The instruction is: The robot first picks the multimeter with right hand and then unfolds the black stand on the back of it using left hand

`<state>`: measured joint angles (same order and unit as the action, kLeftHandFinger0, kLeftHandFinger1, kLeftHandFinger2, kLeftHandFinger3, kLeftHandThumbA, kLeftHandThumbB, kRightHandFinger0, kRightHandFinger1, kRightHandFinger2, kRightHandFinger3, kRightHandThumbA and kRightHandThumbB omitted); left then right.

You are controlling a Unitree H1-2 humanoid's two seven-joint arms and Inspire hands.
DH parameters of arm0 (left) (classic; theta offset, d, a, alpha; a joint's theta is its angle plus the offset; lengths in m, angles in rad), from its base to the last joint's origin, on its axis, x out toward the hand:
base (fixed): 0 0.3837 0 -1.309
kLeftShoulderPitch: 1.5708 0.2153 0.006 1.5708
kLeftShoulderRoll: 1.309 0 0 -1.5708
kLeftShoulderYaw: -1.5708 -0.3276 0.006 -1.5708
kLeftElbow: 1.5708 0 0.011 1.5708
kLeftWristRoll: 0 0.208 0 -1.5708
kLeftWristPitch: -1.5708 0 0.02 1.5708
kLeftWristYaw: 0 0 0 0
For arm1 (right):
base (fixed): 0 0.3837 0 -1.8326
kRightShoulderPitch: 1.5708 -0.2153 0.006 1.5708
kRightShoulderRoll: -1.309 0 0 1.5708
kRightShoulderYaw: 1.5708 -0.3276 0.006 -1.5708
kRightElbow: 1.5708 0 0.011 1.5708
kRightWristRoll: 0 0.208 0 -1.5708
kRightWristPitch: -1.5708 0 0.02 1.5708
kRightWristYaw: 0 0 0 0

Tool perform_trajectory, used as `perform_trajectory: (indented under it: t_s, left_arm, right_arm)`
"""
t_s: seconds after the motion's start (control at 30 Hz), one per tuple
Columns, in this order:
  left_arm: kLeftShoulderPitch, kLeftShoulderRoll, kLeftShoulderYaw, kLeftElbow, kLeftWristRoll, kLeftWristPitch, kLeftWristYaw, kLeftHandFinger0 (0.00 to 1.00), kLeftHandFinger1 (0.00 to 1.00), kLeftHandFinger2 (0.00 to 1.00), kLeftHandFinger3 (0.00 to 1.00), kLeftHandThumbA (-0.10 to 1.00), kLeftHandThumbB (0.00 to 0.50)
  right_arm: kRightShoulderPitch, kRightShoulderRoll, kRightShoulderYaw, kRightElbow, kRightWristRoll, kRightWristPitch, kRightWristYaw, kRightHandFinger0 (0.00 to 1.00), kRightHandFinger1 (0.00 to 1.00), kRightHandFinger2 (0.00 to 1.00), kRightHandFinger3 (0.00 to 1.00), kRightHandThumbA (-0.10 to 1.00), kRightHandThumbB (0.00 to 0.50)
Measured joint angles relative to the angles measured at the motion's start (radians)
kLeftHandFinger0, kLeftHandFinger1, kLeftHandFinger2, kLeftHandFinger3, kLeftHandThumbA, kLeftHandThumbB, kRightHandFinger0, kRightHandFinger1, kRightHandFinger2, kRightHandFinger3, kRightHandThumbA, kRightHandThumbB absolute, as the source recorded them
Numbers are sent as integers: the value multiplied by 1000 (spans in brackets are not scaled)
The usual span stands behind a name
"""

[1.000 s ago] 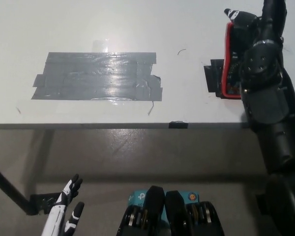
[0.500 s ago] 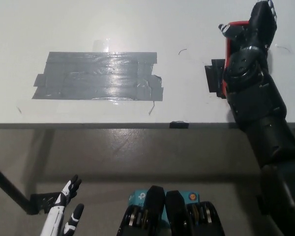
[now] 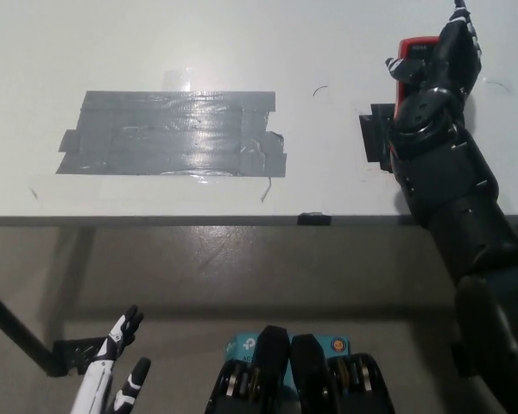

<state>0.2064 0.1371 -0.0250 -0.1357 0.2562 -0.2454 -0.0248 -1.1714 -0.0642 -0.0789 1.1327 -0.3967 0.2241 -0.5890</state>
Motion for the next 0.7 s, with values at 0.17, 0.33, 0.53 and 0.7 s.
perform_trajectory:
  t_s: [0.17,0.33,0.53,0.7]
  left_arm:
    - [0,1,0,0,4,0,0,1000,1000,1000,1000,963,173]
    - [0,1,0,0,6,-1,0,1000,1000,1000,1000,958,174]
    - [-1,1,0,-1,6,0,0,1000,1000,1000,1000,964,181]
    - [-2,2,0,-1,6,0,0,1000,1000,1000,1000,965,176]
  right_arm:
    - [-7,0,-8,33,35,4,0,1000,1000,1000,1000,913,493]
    - [-15,0,-16,39,64,4,1,1000,1000,1000,1000,915,500]
    - [-35,0,-33,61,107,4,3,1000,1000,1000,1000,930,500]
    - [-40,0,-36,80,133,3,4,1000,1000,1000,1000,875,500]
